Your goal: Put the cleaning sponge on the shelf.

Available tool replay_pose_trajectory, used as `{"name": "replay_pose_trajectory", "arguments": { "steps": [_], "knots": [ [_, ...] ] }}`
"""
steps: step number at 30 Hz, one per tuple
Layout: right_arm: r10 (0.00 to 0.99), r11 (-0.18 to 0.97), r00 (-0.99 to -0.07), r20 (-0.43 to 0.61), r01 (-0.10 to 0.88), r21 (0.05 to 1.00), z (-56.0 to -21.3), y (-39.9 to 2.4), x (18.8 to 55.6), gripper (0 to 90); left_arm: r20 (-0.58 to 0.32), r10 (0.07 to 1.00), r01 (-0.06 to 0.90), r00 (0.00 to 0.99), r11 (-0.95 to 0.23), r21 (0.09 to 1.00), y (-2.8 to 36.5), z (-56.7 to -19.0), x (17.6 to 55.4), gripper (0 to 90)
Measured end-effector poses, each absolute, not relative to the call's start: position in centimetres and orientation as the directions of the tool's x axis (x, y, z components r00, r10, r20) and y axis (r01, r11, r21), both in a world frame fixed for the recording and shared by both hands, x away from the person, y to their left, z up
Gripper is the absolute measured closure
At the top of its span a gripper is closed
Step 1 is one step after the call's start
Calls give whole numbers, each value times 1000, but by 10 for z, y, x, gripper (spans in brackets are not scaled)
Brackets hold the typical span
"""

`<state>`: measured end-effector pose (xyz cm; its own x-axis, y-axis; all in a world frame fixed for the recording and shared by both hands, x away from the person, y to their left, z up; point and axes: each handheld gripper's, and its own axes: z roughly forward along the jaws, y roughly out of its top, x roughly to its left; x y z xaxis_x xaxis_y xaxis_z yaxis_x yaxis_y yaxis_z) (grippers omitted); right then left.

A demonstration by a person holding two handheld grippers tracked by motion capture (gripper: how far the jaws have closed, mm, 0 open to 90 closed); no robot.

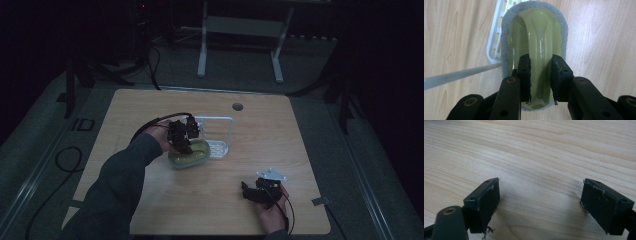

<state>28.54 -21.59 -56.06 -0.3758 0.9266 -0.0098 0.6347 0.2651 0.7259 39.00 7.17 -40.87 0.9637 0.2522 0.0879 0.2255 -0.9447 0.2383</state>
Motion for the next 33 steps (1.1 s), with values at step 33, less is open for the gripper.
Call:
{"name": "replay_pose_trajectory", "arguments": {
  "steps": [33],
  "knots": [
    [927, 265, -376, -9, 635, 726, -561, -216, 285, 151, 110, 180, 150, 977, -959, 240, 51, -420, 401, 717]
  ]
}}
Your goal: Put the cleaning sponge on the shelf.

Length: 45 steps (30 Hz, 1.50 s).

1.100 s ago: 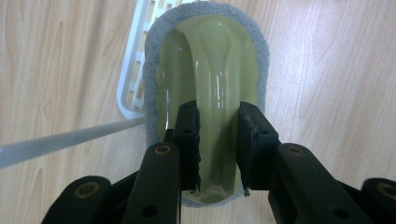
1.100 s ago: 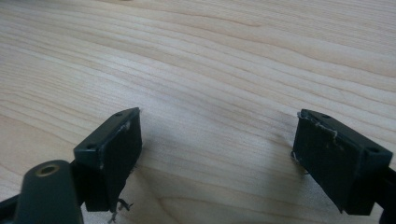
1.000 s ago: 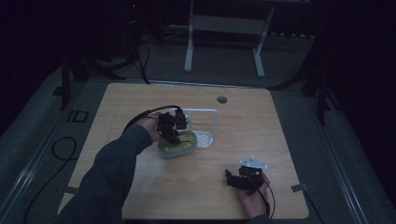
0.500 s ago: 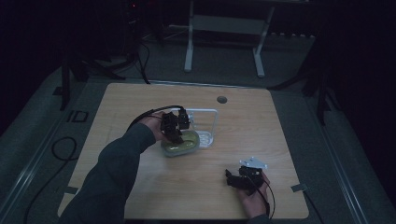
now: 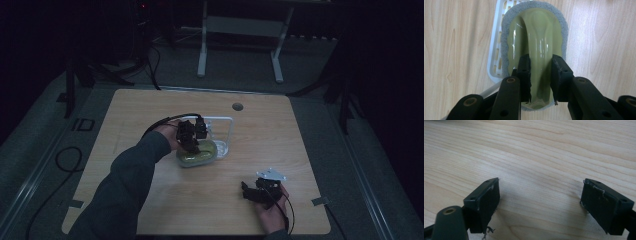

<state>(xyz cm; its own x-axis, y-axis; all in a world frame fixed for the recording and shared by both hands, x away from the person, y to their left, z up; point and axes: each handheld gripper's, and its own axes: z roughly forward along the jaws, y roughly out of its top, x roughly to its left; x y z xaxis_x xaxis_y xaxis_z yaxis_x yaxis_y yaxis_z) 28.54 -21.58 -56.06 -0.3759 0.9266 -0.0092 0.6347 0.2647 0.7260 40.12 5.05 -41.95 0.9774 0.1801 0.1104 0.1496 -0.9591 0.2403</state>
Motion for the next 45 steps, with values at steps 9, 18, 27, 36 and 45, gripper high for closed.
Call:
{"name": "replay_pose_trajectory", "arguments": {
  "steps": [9, 18, 27, 36, 45],
  "knots": [
    [927, 266, -376, -10, 635, 726, -561, -216, 285, 151, 145, 150, 113, 978, -965, 237, 40, -411, 400, 717],
    [926, 265, -376, -9, 635, 726, -561, -216, 285, 151, 172, 139, 101, 975, -972, 213, 35, -413, 403, 717],
    [926, 266, -377, -10, 635, 726, -561, -216, 285, 151, 189, 119, 78, 975, -975, 209, 27, -415, 403, 717],
    [926, 267, -377, -10, 635, 725, -561, -216, 285, 151, 211, 99, 55, 972, -977, 205, 23, -416, 405, 717],
    [926, 266, -377, -10, 635, 726, -561, -216, 285, 152, 229, 87, 42, 970, -981, 192, 21, -417, 406, 717]
  ]
}}
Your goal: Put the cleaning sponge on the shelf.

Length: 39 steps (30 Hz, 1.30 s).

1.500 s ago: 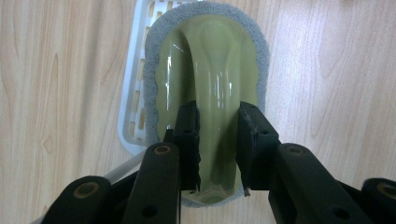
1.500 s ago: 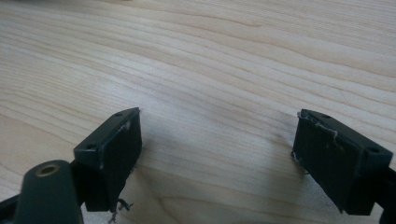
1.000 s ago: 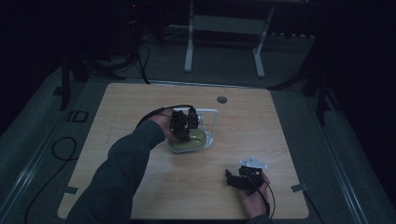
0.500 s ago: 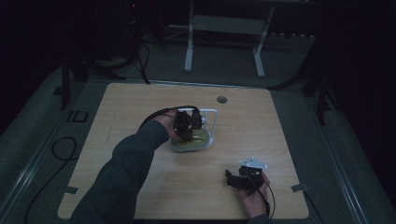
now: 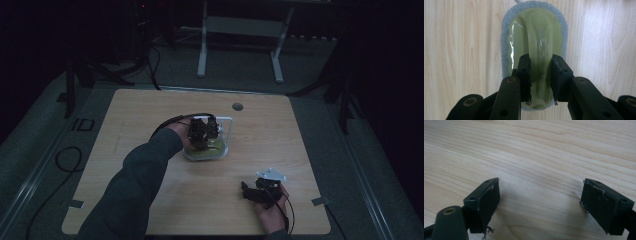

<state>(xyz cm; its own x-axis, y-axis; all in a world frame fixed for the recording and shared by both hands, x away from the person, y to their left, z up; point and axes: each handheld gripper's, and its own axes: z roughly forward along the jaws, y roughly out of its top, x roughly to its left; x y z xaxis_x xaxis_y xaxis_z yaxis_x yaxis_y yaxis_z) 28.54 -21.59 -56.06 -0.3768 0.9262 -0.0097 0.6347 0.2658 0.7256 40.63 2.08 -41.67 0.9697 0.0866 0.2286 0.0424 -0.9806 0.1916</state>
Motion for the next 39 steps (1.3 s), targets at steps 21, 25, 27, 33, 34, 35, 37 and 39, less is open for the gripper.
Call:
{"name": "replay_pose_trajectory", "arguments": {
  "steps": [21, 25, 27, 33, 34, 35, 37, 39],
  "knots": [
    [926, 266, -377, -10, 635, 726, -561, -216, 285, 152, 286, 25, -22, 958, -987, 159, 15, -425, 407, 718],
    [926, 266, -377, -10, 633, 727, -561, -216, 285, 151, 291, 15, -25, 957, -991, 133, 13, -430, 410, 718],
    [926, 266, -377, -10, 634, 726, -561, -216, 285, 151, 300, 11, -29, 954, -991, 129, 13, -432, 410, 717],
    [926, 267, -379, -10, 634, 726, -561, -216, 285, 152, 327, 9, -34, 945, -992, 123, 10, -437, 411, 717],
    [925, 267, -379, -10, 634, 726, -561, -216, 285, 151, 329, 10, -33, 944, -992, 125, 10, -438, 411, 716],
    [925, 267, -379, -9, 634, 726, -561, -216, 285, 151, 327, 15, -28, 945, -992, 127, 10, -439, 412, 716],
    [925, 268, -380, -10, 634, 726, -561, -216, 285, 152, 322, 16, -25, 947, -992, 123, 9, -441, 412, 716],
    [925, 268, -380, -10, 633, 726, -561, -216, 285, 152, 327, 7, -32, 945, -993, 113, 9, -444, 414, 716]
  ]
}}
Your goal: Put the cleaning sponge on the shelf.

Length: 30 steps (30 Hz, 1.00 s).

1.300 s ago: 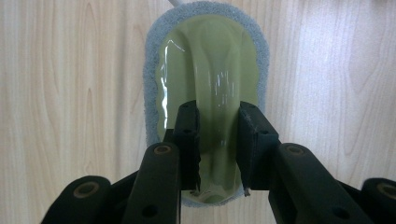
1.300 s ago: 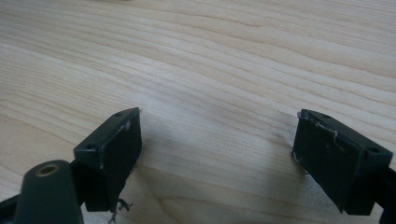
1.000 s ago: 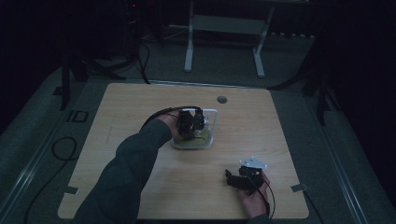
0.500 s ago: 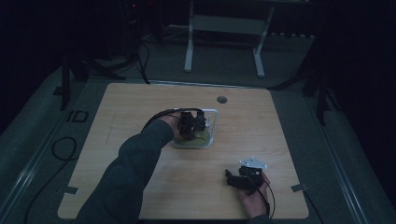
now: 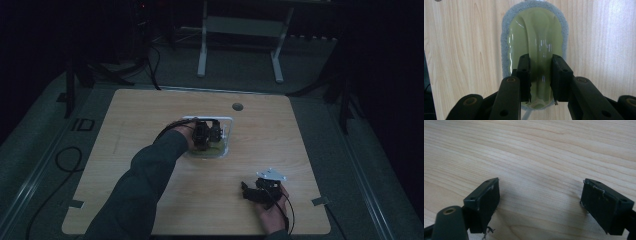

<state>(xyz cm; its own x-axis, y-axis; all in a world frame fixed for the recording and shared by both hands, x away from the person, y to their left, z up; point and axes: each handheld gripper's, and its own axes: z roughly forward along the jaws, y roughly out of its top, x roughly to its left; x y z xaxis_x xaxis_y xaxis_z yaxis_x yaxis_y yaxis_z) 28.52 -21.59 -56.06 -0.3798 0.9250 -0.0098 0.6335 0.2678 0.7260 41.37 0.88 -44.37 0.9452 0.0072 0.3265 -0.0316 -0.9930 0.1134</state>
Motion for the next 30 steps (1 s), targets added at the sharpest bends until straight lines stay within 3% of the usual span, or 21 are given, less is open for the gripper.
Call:
{"name": "replay_pose_trajectory", "arguments": {
  "steps": [30],
  "knots": [
    [924, 271, -383, -10, 633, 725, -561, -216, 284, 151, 405, 29, -10, 914, -996, 94, 4, -460, 415, 701]
  ]
}}
